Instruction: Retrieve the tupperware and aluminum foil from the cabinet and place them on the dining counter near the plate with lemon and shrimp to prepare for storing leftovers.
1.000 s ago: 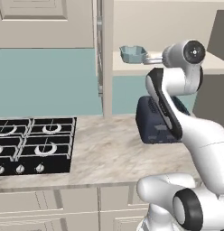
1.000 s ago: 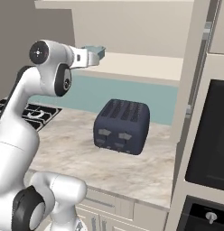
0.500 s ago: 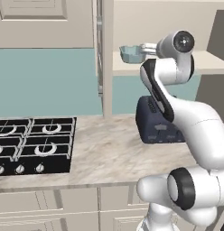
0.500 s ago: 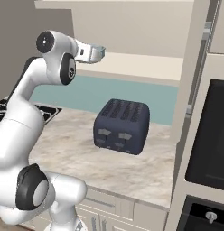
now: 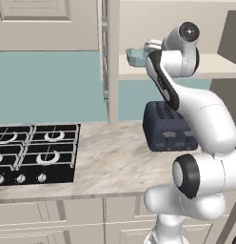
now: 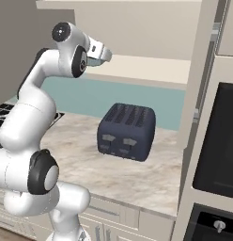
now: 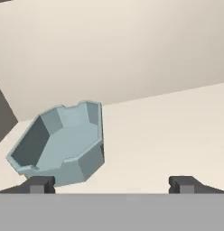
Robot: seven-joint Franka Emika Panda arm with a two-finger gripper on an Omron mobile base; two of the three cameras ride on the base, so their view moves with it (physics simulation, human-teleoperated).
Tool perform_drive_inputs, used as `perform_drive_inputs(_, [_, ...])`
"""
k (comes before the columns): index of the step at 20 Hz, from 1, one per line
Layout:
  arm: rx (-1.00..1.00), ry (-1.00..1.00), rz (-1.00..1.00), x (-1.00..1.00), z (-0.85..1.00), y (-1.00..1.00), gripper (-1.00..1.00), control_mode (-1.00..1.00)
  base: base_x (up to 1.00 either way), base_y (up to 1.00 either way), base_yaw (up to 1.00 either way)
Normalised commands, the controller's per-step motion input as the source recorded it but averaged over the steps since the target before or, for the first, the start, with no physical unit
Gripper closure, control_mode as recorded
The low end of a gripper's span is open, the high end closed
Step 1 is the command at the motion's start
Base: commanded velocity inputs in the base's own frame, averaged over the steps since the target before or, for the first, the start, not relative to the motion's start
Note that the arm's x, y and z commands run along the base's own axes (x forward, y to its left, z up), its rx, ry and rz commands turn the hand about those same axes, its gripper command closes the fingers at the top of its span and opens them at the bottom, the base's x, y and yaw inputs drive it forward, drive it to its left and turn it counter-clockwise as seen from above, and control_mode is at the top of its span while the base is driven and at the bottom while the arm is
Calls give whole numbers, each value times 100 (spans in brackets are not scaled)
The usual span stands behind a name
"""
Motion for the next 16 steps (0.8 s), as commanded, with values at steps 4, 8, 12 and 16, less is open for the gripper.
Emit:
perform_drive_inputs(4, [0, 9, 0, 51, -1, 0, -100, -100, 0, 0, 0])
perform_drive_inputs(8, [0, 8, 0, 51, -13, 0, -100, -100, 0, 0, 0])
perform_drive_inputs(12, [0, 7, 0, 48, -25, 0, -100, -100, 0, 0, 0])
perform_drive_inputs(16, [0, 7, 0, 50, -24, 0, -100, -100, 0, 0, 0])
